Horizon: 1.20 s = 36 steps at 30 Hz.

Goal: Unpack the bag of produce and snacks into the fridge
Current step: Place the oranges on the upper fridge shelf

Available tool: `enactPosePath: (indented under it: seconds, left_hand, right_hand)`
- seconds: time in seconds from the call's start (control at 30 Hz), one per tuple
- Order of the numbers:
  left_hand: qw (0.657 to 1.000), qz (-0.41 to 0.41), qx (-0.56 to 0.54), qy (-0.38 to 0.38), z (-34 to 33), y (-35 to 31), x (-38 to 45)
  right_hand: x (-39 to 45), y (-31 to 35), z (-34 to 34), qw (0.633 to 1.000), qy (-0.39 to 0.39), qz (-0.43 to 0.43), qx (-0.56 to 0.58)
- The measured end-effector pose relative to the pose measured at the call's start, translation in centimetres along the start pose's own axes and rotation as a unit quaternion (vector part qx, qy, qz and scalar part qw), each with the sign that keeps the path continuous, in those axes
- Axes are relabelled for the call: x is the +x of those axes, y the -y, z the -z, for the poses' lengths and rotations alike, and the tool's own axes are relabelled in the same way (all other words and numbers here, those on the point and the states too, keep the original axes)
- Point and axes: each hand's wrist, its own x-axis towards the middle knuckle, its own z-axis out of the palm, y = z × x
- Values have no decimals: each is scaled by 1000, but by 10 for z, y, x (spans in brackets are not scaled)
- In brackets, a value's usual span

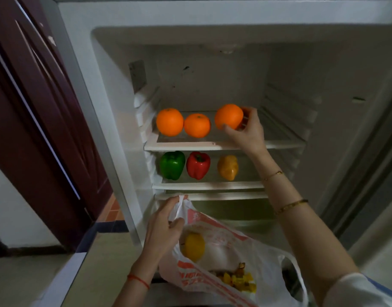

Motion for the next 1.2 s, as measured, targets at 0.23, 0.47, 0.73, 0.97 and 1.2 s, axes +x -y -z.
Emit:
enactPosePath:
  seconds: [0.23, 0.47, 0.73, 0.97, 1.2]
  left_hand:
    - [1000, 4, 7, -4, -1, 3, 3]
    - [1000, -1, 5, -2, -3, 1, 2]
    - [1000, 9, -15, 11, -5, -3, -3]
    - [999, 2, -35, 12, -2, -8, -8]
    - [1000, -4, -31, 1, -1, -4, -12]
  right_hand:
    - [10, -7, -6, 998, 37, -15, -54]
    - [12, -7, 0, 989, 59, -26, -133]
    - [8, -8, 1, 998, 30, -8, -61]
    - [7, -6, -1, 995, 27, -3, -98]
    - [7, -10, -4, 991, 49, 61, -109]
